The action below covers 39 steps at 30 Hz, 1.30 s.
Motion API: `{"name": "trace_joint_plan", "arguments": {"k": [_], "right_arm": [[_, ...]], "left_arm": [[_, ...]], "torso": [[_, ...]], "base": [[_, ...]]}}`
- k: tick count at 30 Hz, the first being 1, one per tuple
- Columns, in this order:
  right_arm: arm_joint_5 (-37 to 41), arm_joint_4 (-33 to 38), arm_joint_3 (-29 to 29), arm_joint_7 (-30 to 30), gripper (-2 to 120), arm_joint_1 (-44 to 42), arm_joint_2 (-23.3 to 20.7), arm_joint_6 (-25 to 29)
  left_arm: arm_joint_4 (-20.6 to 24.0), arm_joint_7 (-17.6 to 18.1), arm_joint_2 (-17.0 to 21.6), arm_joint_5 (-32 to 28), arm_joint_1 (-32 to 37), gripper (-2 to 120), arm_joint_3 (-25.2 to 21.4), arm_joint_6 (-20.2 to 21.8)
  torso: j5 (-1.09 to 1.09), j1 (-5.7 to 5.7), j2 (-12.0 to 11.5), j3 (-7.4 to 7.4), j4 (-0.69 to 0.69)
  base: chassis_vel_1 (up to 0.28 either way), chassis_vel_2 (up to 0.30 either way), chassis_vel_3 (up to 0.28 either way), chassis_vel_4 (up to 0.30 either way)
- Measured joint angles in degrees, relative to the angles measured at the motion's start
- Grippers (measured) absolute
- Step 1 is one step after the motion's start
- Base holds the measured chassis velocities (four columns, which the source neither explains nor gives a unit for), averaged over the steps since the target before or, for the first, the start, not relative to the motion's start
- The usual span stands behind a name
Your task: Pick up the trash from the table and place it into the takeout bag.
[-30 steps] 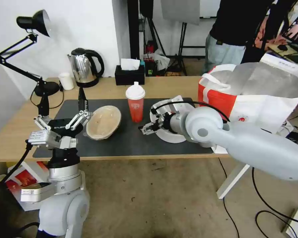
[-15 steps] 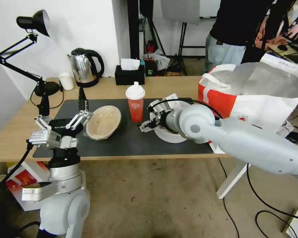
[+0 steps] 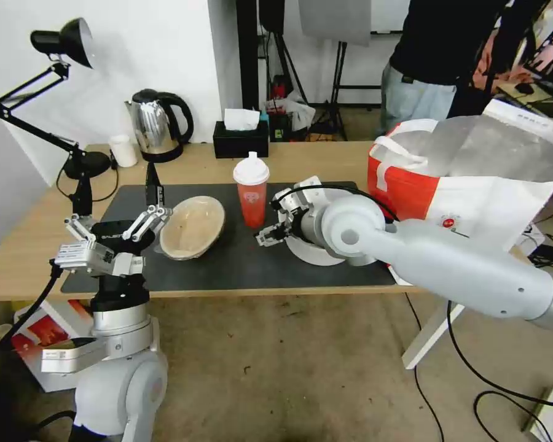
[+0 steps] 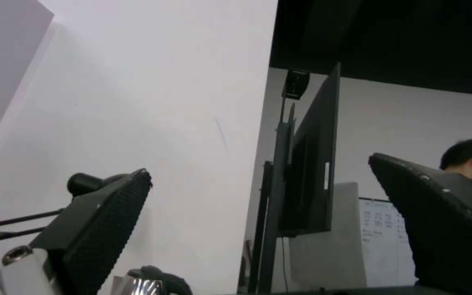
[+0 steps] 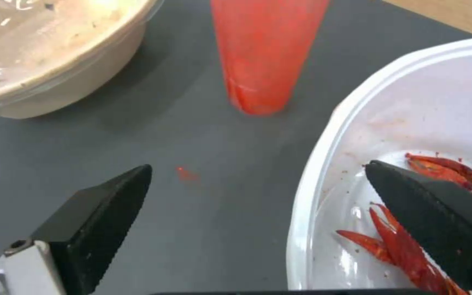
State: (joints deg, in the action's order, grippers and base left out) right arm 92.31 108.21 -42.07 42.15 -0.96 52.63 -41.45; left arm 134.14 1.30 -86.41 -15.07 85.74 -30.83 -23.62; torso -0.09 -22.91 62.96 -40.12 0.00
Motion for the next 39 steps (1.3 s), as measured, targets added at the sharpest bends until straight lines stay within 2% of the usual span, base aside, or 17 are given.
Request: {"name": "trace_joint_plan", "arguments": {"k": [26, 31, 34, 35, 37, 38, 39], "right_arm": [[0.4, -2.3, -1.9, 2.2, 99, -0.4, 2.0, 0.0], [0.5, -2.9, -2.6, 3.1, 88, -0.5, 2.4, 0.0], [0.7, -3.0, -2.9, 3.6, 76, -0.7, 2.5, 0.0], [0.7, -3.0, -2.9, 3.6, 76, -0.7, 2.5, 0.0], [1.7, -2.8, -3.2, 4.4, 65, -0.7, 2.3, 0.0], [1.7, -2.8, -3.2, 4.4, 65, -0.7, 2.3, 0.0], [2.3, -2.5, -3.3, 4.8, 60, -0.6, 2.2, 0.0]], "left_arm": [[0.1, 0.0, 0.1, -0.1, 0.6, 100, -0.3, -1.3], [0.1, 0.0, 0.1, -0.1, 0.6, 100, -0.2, -1.3], [0.1, 0.0, 0.1, -0.1, 0.6, 100, -0.2, -1.4], [0.1, 0.0, 0.1, -0.1, 0.6, 100, -0.2, -1.4], [0.1, 0.0, 0.3, -0.2, 0.7, 100, -0.2, -1.5], [0.1, 0.0, 0.3, -0.2, 0.7, 100, -0.2, -1.5], [0.2, 0.0, 0.3, -0.2, 0.7, 100, -0.2, -1.6]], "torso": [[0.0, 0.0, 0.0, 0.01, 0.0], [0.0, 0.0, 0.0, 0.0, 0.0], [0.0, 0.0, 0.0, 0.0, 0.0], [0.0, 0.0, 0.0, 0.0, 0.0], [0.0, 0.0, 0.0, 0.0, 0.0], [0.0, 0.0, 0.0, 0.0, 0.0], [0.0, 0.0, 0.0, 0.0, 0.0]], "base": [[0.0, 0.0, 0.0, 0.0], [0.0, 0.0, 0.0, 0.0], [0.0, 0.0, 0.0, 0.0], [0.0, 0.0, 0.0, 0.0], [0.0, 0.0, 0.0, 0.0], [0.0, 0.0, 0.0, 0.0], [0.0, 0.0, 0.0, 0.0]]}}
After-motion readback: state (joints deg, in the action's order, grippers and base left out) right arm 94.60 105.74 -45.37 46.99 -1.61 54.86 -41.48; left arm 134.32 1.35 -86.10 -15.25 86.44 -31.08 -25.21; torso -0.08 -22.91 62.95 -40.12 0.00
